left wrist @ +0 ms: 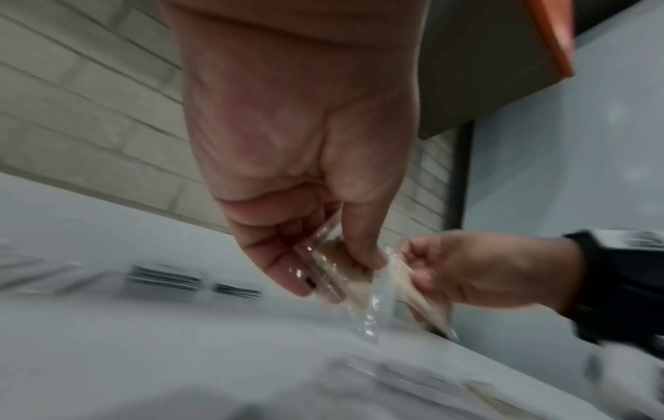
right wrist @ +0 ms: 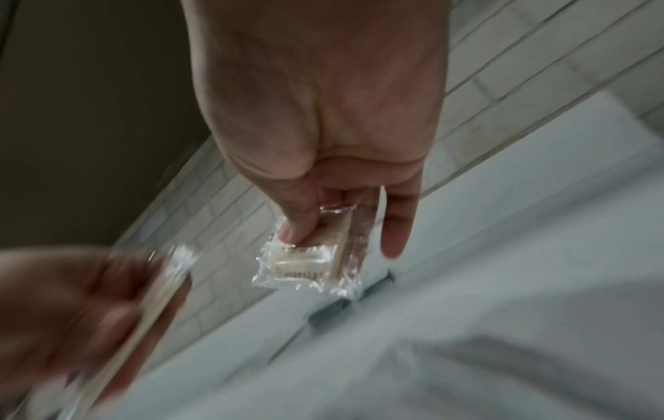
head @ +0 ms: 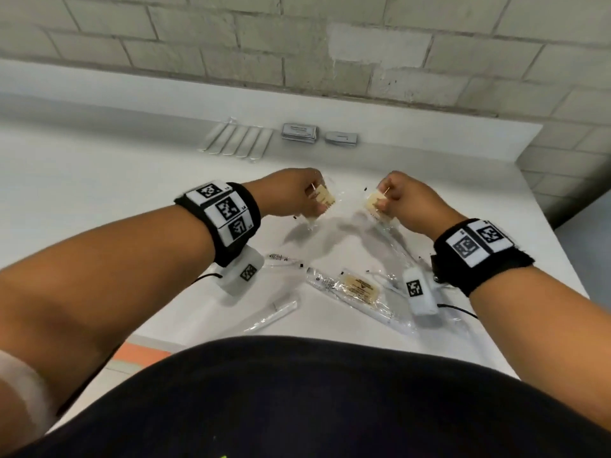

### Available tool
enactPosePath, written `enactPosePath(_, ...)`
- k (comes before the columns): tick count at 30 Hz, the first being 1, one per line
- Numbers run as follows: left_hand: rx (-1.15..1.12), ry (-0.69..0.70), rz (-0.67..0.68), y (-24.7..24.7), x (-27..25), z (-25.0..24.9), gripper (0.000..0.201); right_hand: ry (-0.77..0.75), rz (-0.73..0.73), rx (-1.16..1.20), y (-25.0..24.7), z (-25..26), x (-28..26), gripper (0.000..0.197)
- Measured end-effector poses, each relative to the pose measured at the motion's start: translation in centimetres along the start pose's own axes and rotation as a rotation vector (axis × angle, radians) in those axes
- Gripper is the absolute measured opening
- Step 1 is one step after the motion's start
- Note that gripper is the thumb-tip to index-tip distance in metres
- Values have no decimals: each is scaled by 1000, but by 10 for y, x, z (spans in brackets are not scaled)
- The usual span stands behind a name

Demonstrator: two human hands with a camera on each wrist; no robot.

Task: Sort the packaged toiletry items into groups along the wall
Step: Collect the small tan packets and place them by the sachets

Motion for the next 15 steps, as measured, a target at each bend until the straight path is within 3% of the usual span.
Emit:
enactPosePath(4, 214, 137, 248, 55, -4, -43, 9, 207, -105, 104, -44, -37, -6, 18)
enactPosePath(6, 289, 125, 371, 87, -3, -52, 32, 300, -133, 106, -57, -55, -13, 13)
enactPosePath(8, 307, 81, 458, 110, -3, -52, 49, 387, -150, 90, -65, -70, -25, 27)
enactPosePath(11, 395, 134, 485, 127, 0, -55, 75, 497, -105, -2, -70, -101, -46, 52)
enactPosePath(13, 448, 188, 447, 128, 4, -57, 75, 564, -64, -145, -66, -124, -54, 72)
enactPosePath(15, 505, 215, 413, 127, 11, -58, 66, 598, -12, -273, -59, -140, -58, 77)
Point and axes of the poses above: each hand's wrist, its own x-axis towards the middle knuckle, its own y-axis out of the palm, z = x × y, the point moved 6 cm from there along x, towards the middle knuckle, and after that the axes turned 5 degrees about x, right-handed, at the moved point
